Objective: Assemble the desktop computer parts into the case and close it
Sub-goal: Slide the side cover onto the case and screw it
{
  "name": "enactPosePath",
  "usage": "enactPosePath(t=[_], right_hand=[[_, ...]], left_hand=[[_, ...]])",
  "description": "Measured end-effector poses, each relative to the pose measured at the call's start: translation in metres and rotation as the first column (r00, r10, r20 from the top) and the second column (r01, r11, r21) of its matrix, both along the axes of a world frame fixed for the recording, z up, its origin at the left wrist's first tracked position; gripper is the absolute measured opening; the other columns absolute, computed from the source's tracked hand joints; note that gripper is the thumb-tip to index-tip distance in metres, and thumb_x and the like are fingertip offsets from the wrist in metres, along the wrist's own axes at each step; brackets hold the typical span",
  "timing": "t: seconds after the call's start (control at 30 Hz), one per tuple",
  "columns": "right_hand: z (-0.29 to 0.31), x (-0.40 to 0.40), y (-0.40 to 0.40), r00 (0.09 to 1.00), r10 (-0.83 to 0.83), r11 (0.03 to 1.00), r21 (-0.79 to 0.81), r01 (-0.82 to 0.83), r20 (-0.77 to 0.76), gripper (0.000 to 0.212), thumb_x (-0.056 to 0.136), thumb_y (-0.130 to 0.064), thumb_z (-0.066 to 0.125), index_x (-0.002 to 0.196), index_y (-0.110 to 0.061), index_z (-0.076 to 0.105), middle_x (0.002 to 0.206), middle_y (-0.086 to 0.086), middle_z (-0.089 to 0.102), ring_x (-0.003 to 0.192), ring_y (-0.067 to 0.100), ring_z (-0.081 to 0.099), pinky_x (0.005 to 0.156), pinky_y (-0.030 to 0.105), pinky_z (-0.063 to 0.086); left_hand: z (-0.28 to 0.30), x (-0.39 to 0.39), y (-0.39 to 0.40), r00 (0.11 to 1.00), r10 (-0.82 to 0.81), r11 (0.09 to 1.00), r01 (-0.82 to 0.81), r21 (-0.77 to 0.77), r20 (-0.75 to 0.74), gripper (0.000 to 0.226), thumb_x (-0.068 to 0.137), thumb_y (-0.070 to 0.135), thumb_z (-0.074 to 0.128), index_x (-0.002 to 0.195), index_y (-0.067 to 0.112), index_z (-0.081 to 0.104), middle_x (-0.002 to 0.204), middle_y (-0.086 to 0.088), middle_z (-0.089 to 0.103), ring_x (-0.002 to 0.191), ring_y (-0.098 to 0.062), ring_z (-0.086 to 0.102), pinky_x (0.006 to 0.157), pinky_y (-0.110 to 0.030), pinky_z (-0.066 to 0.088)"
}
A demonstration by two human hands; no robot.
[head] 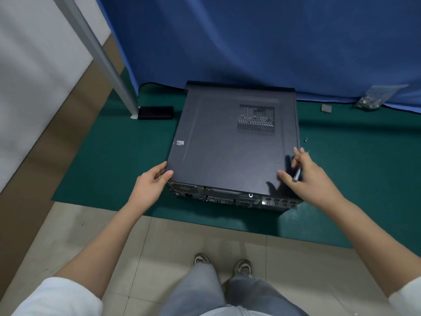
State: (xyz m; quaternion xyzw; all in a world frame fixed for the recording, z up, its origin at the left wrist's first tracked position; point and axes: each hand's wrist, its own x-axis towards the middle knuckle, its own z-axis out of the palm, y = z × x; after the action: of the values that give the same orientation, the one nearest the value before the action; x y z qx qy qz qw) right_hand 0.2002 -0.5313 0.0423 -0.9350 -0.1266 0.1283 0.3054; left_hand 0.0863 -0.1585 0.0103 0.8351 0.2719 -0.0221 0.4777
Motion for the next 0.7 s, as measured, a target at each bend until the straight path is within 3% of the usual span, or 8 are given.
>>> enactPosePath(t=[0.07,0.13,0.23,0.33,0.47,0.57,0.63,0.7], right_hand=[[0.000,0.019,0.021,0.996,0.084,0.996,-0.020,-0.084,0.041,0.054,0.090,-0.041,0.060,0.130,-0.011,0.042,0.153,0.006,0.033,0.144,0.016,0.020,0.106,0.027,0.025],[-0.003,0.035,0.047,0.989,0.145,0.989,-0.009,-0.145,0.033,0.053,0.093,-0.040,0.055,0.134,-0.011,0.040,0.152,0.007,0.034,0.144,0.018,0.021,0.110,0.033,0.026],[-0.011,0.059,0.092,0.975,0.221,0.974,0.045,-0.221,0.000,0.028,0.096,-0.035,0.050,0.114,-0.013,0.046,0.149,0.009,0.038,0.145,0.018,0.019,0.114,0.036,0.025],[-0.019,0.091,0.136,0.962,0.272,0.960,0.072,-0.271,0.003,0.014,0.097,-0.031,0.050,0.100,-0.018,0.045,0.150,0.010,0.037,0.145,0.015,0.018,0.116,0.040,0.022],[-0.026,0.140,0.183,0.966,0.241,0.969,0.037,-0.245,0.093,0.010,0.097,-0.027,0.049,0.098,-0.020,0.043,0.153,0.010,0.032,0.146,0.017,0.014,0.119,0.037,0.013],[-0.034,0.164,0.206,0.970,0.211,0.978,-0.028,-0.209,0.117,0.008,0.098,-0.025,0.048,0.099,-0.017,0.045,0.155,0.010,0.028,0.147,0.019,0.011,0.119,0.037,0.014],[-0.044,0.167,0.216,0.966,0.191,0.979,-0.107,-0.174,0.176,0.023,0.099,-0.024,0.045,0.114,-0.008,0.050,0.154,0.012,0.030,0.146,0.021,0.015,0.119,0.037,0.014],[-0.053,0.164,0.218,0.946,0.177,0.979,-0.147,-0.141,0.270,0.031,0.098,-0.022,0.044,0.121,-0.003,0.051,0.150,0.014,0.037,0.144,0.023,0.022,0.118,0.036,0.015]], left_hand=[[0.003,0.003,0.000,1.000,0.028,1.000,-0.028,0.014,0.005,0.042,0.093,0.025,0.061,0.133,0.013,0.055,0.127,-0.002,0.062,0.107,-0.002,0.056,0.092,-0.008,0.038],[0.005,0.007,0.001,0.998,0.060,0.998,-0.060,0.003,0.003,0.031,0.093,0.023,0.060,0.123,0.016,0.062,0.115,-0.001,0.067,0.104,-0.008,0.062,0.096,-0.022,0.044],[0.004,0.022,0.012,0.996,0.081,0.997,-0.080,0.017,-0.024,0.016,0.094,0.020,0.056,0.105,0.028,0.065,0.094,0.006,0.070,0.084,-0.010,0.067,0.090,-0.031,0.052],[0.001,0.045,0.033,0.997,0.059,0.998,-0.060,-0.033,-0.055,0.017,0.097,0.015,0.051,0.100,0.026,0.063,0.086,0.009,0.070,0.065,-0.009,0.067,0.082,-0.041,0.055],[-0.006,0.088,0.064,0.997,-0.016,0.999,0.012,-0.047,-0.073,0.019,0.098,0.015,0.048,0.103,0.023,0.064,0.088,0.011,0.071,0.078,-0.012,0.069,0.077,-0.036,0.054],[-0.018,0.122,0.085,0.995,-0.054,0.998,0.052,-0.028,-0.087,0.021,0.097,0.013,0.047,0.102,0.024,0.064,0.090,0.013,0.070,0.079,-0.009,0.068,0.067,-0.023,0.051],[-0.029,0.145,0.097,0.991,-0.097,0.995,0.099,0.012,-0.097,0.024,0.094,0.010,0.047,0.102,0.025,0.064,0.094,0.012,0.069,0.080,-0.009,0.066,0.062,-0.015,0.047],[-0.044,0.170,0.106,0.984,-0.138,0.986,0.147,0.075,-0.116,0.023,0.094,0.011,0.051,0.108,0.020,0.066,0.101,0.009,0.068,0.080,-0.012,0.063,0.069,-0.021,0.048]])
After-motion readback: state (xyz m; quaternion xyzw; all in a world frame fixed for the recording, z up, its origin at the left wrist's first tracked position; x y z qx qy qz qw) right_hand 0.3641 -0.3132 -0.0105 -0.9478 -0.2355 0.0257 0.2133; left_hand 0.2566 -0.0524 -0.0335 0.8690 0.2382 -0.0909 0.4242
